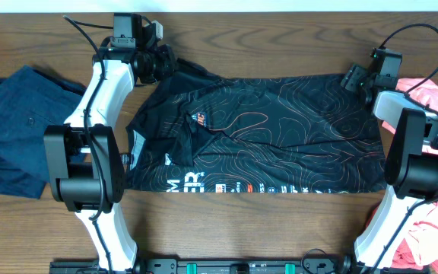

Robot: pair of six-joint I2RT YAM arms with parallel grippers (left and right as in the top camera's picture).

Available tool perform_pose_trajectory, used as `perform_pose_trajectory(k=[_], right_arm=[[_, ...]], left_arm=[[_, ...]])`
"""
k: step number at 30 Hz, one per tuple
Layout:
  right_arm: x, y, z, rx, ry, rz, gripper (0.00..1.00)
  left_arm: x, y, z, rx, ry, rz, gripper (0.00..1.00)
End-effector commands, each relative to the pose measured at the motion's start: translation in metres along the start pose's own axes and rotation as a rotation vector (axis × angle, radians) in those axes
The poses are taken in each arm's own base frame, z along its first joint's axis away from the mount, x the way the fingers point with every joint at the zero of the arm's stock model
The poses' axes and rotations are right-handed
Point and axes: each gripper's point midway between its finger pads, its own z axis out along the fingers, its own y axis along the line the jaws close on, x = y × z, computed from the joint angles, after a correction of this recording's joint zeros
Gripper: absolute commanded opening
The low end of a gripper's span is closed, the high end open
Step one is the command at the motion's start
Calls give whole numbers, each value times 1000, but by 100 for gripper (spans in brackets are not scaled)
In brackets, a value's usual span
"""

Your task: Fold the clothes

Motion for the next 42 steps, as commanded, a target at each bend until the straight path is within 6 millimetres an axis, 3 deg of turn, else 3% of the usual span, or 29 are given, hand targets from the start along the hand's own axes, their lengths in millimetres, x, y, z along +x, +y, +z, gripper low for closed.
perform_pose_trajectory(k=[1, 6, 9, 13, 18, 23, 28, 36, 42], right_arm=[[3, -3, 8, 26, 5, 22, 58], [5, -6, 7, 35, 12, 23, 11], [5, -10, -1, 48, 35, 28, 2], [-11, -18, -27, 66, 37, 42, 1], [-23, -28, -83, 97, 86, 46, 2], [-10, -45, -143, 162, 193, 45, 1], [23, -66, -188, 242, 355, 5, 2], [83, -98, -217, 395, 608, -52, 4], [105, -107, -224, 426, 683, -59, 7]], left_arm=[[2, 3, 1, -9, 8, 18, 6], [6, 5, 1, -13, 21, 10, 6], [6, 6, 0, -12, 23, 6, 6], [10, 3, -8, 9, 45, -11, 6], [22, 6, -31, -12, 90, -59, 6], [53, 14, -72, -65, 201, -151, 6], [96, 16, -104, -103, 359, -178, 6], [158, 21, -127, -133, 613, -186, 6], [191, 35, -130, -188, 722, -229, 6]])
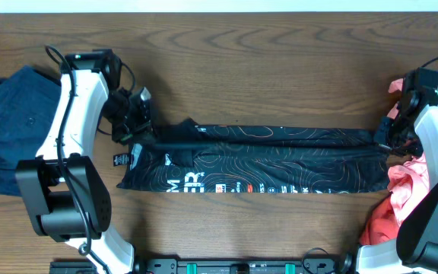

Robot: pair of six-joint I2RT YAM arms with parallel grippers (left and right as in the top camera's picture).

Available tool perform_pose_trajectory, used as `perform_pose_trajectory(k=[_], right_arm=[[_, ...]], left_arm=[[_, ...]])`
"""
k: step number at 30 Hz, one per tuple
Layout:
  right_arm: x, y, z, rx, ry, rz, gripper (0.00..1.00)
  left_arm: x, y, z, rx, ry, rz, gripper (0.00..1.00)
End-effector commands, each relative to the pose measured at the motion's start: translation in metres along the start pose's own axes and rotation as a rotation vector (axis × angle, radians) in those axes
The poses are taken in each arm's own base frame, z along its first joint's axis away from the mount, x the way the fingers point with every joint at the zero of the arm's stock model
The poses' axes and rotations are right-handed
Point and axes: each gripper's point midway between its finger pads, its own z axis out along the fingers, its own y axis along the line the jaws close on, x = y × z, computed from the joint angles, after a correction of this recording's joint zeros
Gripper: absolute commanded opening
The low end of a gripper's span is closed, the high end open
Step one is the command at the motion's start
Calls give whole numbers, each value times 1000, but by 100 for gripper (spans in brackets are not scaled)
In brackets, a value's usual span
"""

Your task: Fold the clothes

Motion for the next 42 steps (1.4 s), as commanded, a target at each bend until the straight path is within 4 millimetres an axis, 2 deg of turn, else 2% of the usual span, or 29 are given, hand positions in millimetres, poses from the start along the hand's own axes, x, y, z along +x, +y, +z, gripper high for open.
perform_pose_trajectory(k=[1, 10, 13, 14, 16, 19, 20, 23, 26, 30, 32, 34, 37, 42], right_arm=[[8, -14, 8, 60, 33, -7, 7], [14, -15, 13, 66, 52, -8, 9], [14, -15, 13, 65, 52, -9, 20], [14, -15, 13, 65, 52, -9, 21], [14, -15, 13, 65, 52, -9, 25], [14, -15, 13, 64, 52, -15, 36], [14, -15, 13, 63, 53, -28, 41], [15, -14, 13, 55, 57, -54, 52], [14, -13, 14, 51, 56, -57, 54], [14, -5, 21, -19, 77, -110, 65], [12, -6, 28, -30, 86, -109, 73], [9, -9, 36, -29, 97, -104, 75], [11, -12, 50, -43, 142, -87, 78], [13, 1, 78, -141, 202, -127, 82]], left_arm=[[12, 12, 11, -36, 56, 11, 7], [40, 34, 41, -66, 179, -43, 6], [51, 42, 44, -97, 222, -61, 7], [54, 46, 44, -116, 232, -65, 9], [57, 54, 43, -163, 242, -70, 22], [58, 61, 42, -207, 244, -88, 52], [58, 61, 42, -205, 243, -89, 59], [48, 61, 44, -203, 201, -97, 63], [31, 58, 48, -188, 130, -111, 63], [12, 43, 52, -97, 61, -83, 63], [-1, 33, 53, -39, 15, -56, 63], [-12, 26, 55, -19, -28, -22, 63], [-15, 21, 57, -20, -41, 4, 63], [-15, 15, 61, -26, -40, 29, 63]])
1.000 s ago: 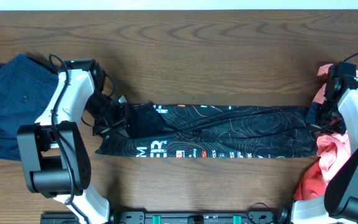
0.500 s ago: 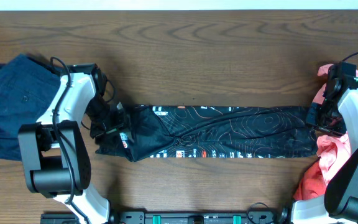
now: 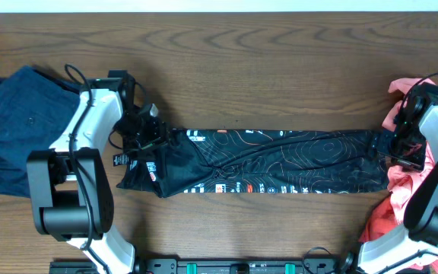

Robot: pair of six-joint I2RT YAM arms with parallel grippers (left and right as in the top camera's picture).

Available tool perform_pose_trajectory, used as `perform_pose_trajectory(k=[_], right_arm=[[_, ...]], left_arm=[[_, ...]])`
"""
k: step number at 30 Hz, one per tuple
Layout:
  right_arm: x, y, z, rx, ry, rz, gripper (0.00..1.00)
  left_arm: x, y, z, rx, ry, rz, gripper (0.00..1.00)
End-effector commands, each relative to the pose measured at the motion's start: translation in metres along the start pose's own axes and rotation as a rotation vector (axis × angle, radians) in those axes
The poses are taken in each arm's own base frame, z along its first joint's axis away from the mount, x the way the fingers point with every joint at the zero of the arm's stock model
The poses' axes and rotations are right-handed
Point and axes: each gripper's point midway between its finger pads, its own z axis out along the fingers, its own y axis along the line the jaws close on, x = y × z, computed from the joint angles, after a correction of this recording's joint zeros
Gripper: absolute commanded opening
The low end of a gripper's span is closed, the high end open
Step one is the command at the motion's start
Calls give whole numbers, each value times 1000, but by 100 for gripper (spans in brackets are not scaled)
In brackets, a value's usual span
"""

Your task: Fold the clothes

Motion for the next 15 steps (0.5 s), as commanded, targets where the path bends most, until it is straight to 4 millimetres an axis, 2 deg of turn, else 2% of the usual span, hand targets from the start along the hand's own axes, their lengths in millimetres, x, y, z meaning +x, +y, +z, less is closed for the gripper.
perform_pose_trajectory(k=[1, 5, 7, 11, 15], right_arm=[[1, 14, 20, -93, 46, -61, 83], [1, 36, 37, -210, 80, -119, 86], [3, 45, 43, -259, 102, -138, 83], [10, 45, 49, -263, 139, -150, 63], [7, 44, 47, -254, 125, -150, 54]], left_arm=[[2, -5, 1, 15, 8, 2, 63], [2, -5, 1, 15, 8, 2, 63], [2, -5, 1, 15, 8, 1, 63], [2, -5, 1, 15, 8, 2, 63], [2, -5, 1, 15, 7, 2, 63]])
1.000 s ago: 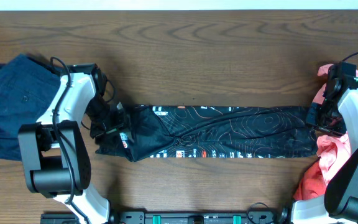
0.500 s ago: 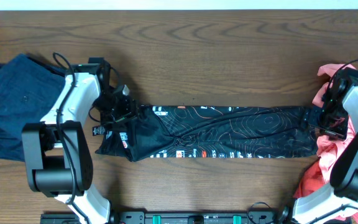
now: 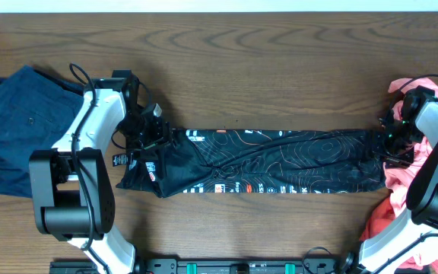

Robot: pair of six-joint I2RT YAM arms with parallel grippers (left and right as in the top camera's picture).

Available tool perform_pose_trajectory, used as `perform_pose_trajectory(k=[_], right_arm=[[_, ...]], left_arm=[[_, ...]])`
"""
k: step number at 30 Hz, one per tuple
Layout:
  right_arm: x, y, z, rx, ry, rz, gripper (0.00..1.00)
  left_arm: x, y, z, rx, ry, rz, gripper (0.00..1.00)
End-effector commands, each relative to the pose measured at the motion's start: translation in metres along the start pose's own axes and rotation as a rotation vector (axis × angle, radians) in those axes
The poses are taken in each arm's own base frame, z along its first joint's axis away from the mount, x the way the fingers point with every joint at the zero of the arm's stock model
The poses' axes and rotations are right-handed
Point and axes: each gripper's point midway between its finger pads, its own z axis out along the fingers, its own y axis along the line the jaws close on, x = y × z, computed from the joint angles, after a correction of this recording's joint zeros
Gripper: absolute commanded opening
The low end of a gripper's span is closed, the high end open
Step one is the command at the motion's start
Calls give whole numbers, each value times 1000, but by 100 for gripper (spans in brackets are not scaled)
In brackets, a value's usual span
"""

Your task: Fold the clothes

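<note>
A black shirt (image 3: 280,164) with orange contour lines lies across the table as a long band, its back half folded over the front half. My left gripper (image 3: 160,138) rests at the band's upper left corner, where the cloth bunches. At the upper right corner, my right gripper (image 3: 387,134) is at the cloth's edge. Both sets of fingers are dark against the dark cloth, so their state is not visible.
A pile of dark blue clothes (image 3: 14,129) sits at the left edge of the table. Pink-red clothes (image 3: 401,205) are heaped at the right edge, under and behind my right arm. Bare wood (image 3: 265,68) lies behind the shirt.
My right gripper has shifted a little toward the back at the shirt's right corner. The left gripper has barely moved. The folded shirt lies as it did.
The shirt first lay spread open, with both grippers at its back corners. Then the back edge was held halfway toward the front. By the last moment it was laid over the front half as a narrow band, and it stays so now.
</note>
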Motion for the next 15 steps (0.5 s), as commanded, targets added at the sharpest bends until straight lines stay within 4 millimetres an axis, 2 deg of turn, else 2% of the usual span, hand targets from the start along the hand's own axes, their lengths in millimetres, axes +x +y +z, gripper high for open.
perform_pose_trajectory(k=[1, 3, 5, 9, 12, 15], right_arm=[[8, 18, 24, -129, 58, -17, 53], [5, 18, 21, -126, 47, -18, 55], [3, 14, 15, -104, 45, -4, 63], [-4, -5, -7, 8, 13, 42, 69], [-15, -6, -21, 19, -49, 44, 72], [-25, -5, -26, 11, -101, 14, 82]], left_arm=[[1, -1, 0, 10, 3, -8, 63], [1, -1, 0, 10, 3, -8, 63], [1, -1, 0, 10, 3, -8, 63], [0, -1, 0, 11, -1, -6, 63], [0, -1, 0, 11, -1, -6, 63], [0, -1, 0, 11, -1, -6, 63]])
